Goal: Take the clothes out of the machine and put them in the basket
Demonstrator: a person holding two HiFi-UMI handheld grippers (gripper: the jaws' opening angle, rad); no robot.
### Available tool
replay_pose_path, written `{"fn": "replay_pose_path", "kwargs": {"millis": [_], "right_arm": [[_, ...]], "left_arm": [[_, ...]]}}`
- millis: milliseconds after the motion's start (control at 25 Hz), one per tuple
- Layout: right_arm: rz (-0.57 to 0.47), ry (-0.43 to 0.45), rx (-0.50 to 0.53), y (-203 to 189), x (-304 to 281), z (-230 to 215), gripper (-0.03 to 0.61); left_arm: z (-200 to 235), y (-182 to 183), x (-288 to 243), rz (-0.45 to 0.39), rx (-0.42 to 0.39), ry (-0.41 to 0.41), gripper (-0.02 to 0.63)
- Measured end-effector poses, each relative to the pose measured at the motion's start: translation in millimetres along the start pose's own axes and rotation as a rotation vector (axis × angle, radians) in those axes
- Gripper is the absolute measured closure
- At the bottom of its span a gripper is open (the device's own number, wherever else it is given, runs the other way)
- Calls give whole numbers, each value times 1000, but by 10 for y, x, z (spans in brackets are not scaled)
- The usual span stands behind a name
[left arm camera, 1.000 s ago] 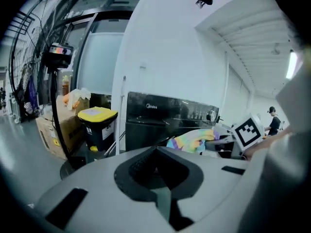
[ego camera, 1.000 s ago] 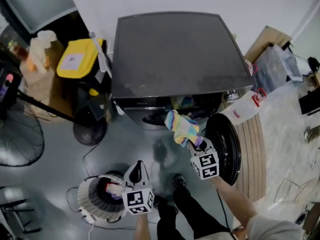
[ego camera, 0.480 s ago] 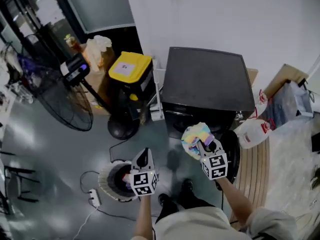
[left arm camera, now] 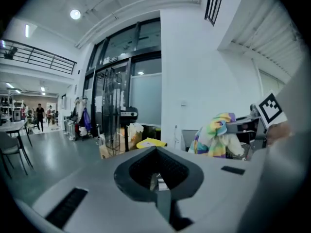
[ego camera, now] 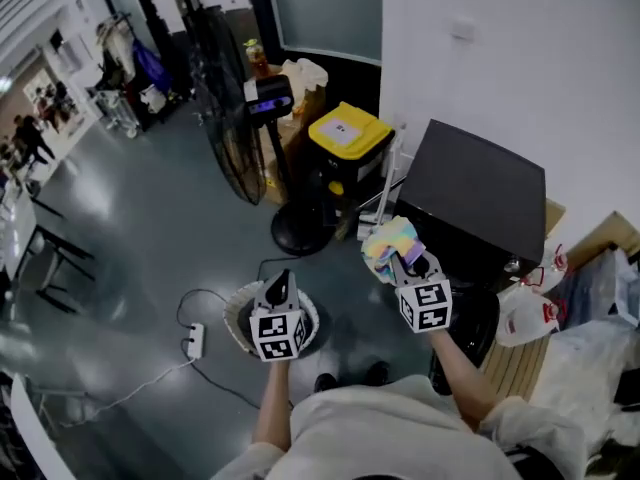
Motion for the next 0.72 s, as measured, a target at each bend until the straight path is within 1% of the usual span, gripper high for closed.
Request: {"fn": "replay_pose_path", "kwargs": {"millis": [120,280,400,600,720], "right_arm": [[-17,98,3,134,-206,405,474],[-34,255,21,253,-514,1111,474],[-41,353,29,301,-693,1631,474],[-27,494,45,314,-898,2462,474],[-13,550,54,289,-1016,2883,472]], "left_arm": [[309,3,351,-5,2,87,595],[778,-53,864,-5,14,227,595],[1095,-85,1222,-4,21,314,595],[1566,-192,1895,5,53,463,595],[1817,-260,2257,3,74,536,595]]}}
Point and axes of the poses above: the fingertips, and each gripper's own axes: x backward along the fingers, z to its left, y out of its top, the point moved 9 cm from there along x, backward along the fingers, and after that the axes turned 7 degrees about -z, right-handed, at the moved point
